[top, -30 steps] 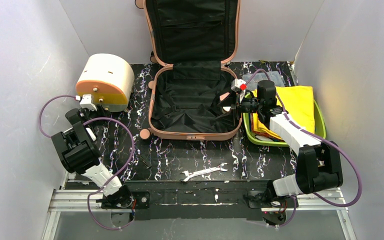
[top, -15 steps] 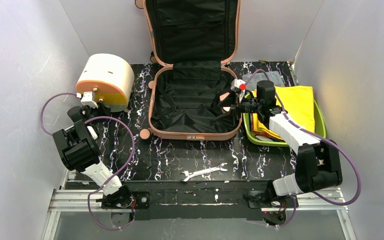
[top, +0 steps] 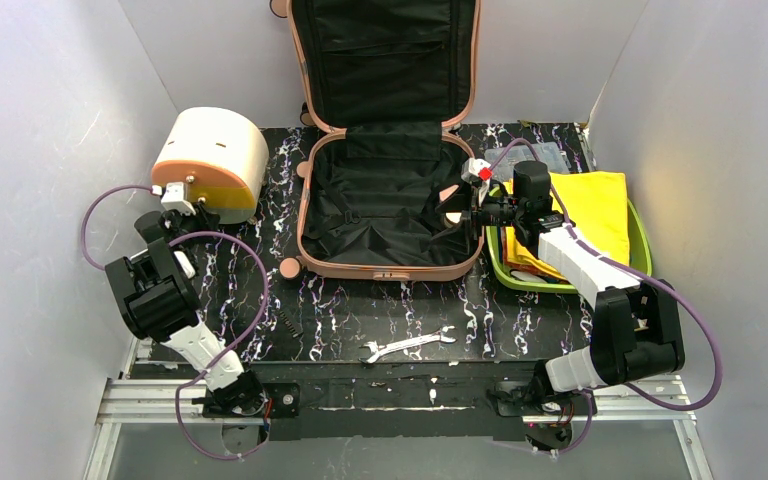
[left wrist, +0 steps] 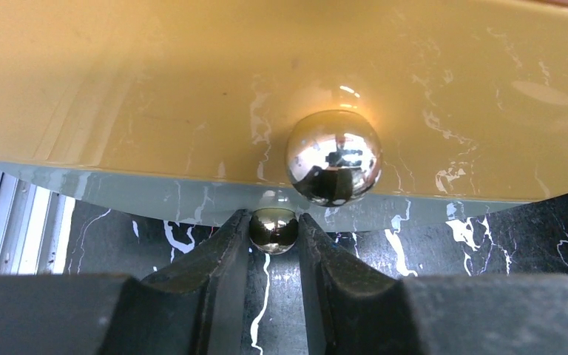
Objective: Open, take out, and arrange the luggage
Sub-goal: Move the storage box to the corner of the board, then open the drawer of the storage box.
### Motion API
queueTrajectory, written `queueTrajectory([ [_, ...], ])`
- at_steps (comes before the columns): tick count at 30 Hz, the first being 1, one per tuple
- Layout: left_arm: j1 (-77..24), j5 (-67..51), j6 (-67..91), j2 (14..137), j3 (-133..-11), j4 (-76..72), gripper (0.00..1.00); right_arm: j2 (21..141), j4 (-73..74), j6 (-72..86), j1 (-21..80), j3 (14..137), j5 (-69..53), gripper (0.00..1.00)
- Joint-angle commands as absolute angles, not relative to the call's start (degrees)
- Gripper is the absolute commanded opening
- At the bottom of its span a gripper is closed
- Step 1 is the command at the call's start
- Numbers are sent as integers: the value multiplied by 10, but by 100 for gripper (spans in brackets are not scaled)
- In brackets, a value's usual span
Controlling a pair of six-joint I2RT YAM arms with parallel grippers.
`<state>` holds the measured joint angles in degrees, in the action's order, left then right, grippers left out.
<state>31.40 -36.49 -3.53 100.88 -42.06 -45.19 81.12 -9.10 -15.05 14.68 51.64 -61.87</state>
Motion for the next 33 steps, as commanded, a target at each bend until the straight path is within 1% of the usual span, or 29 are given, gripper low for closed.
queueTrajectory([
  [1, 311, -357, -39, 1009, -436, -466, 19, 819, -108, -148, 145, 518, -629, 98],
  [7, 311, -347, -46, 990, -419, -465, 10, 813, -119, -138, 144, 514, -627, 98],
  [12, 322, -331, -63, 907, -349, -458, 8, 804, -121, -136, 143, 512, -626, 98],
  [15, 364, -354, -72, 845, -304, -430, 7, 794, -125, -135, 140, 510, -621, 99],
  [18, 387, -372, -74, 809, -281, -415, 7, 791, -130, -128, 139, 509, -601, 98],
  [25, 418, -404, -82, 756, -243, -387, 7, 790, -147, -108, 138, 510, -481, 98],
  [33, 428, -418, -93, 729, -210, -380, 10, 784, -147, -109, 134, 513, -341, 98],
])
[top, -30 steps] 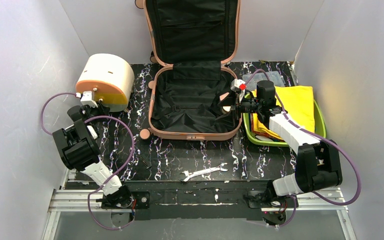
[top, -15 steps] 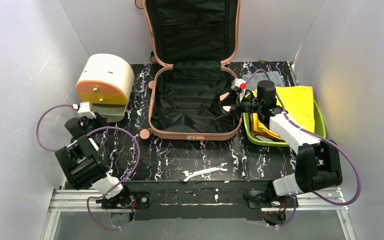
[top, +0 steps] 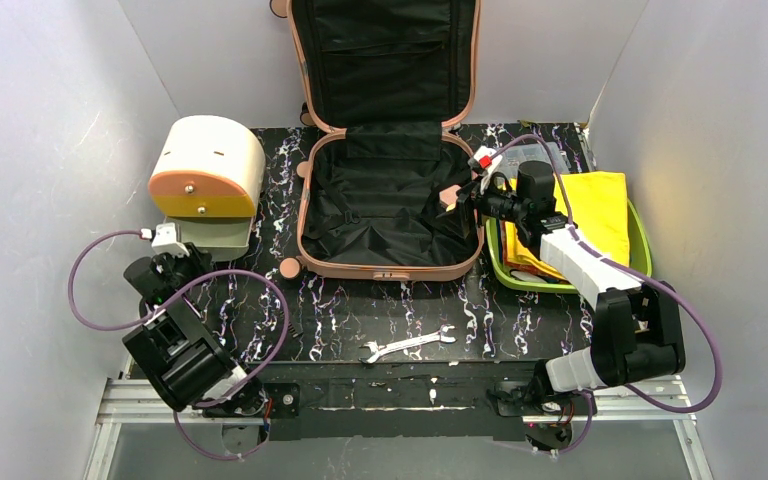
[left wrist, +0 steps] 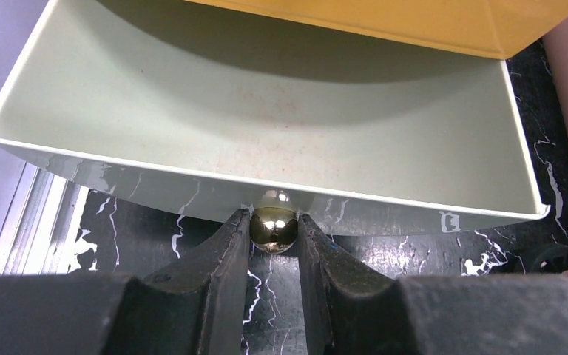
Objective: Open, take out, and arrange the luggage
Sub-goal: Open the drawer of the storage box.
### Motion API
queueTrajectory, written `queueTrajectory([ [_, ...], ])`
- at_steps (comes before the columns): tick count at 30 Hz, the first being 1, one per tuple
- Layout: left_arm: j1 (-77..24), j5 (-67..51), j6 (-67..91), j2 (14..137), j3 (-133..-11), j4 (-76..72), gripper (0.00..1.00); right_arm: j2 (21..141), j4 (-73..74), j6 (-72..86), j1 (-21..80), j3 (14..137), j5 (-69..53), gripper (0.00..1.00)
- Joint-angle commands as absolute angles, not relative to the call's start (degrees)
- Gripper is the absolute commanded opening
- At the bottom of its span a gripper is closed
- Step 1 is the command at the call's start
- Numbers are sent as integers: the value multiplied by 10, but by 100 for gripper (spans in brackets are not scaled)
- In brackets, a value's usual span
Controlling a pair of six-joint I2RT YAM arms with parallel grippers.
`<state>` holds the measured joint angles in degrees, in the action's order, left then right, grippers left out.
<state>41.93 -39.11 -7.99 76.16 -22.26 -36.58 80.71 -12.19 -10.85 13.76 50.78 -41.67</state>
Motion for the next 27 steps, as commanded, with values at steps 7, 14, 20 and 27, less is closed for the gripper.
queueTrajectory([
  [7, 435, -432, -95, 722, -208, -368, 47, 808, -84, -138, 134, 552, -268, 98],
  [14, 458, -457, -94, 684, -205, -333, 80, 832, 30, -209, 151, 625, -197, 98],
  [20, 495, -488, -89, 614, -211, -256, 98, 855, 99, -264, 172, 666, -131, 98],
  [27, 526, -539, -76, 549, -251, -139, 98, 900, 169, -311, 194, 706, -80, 98],
])
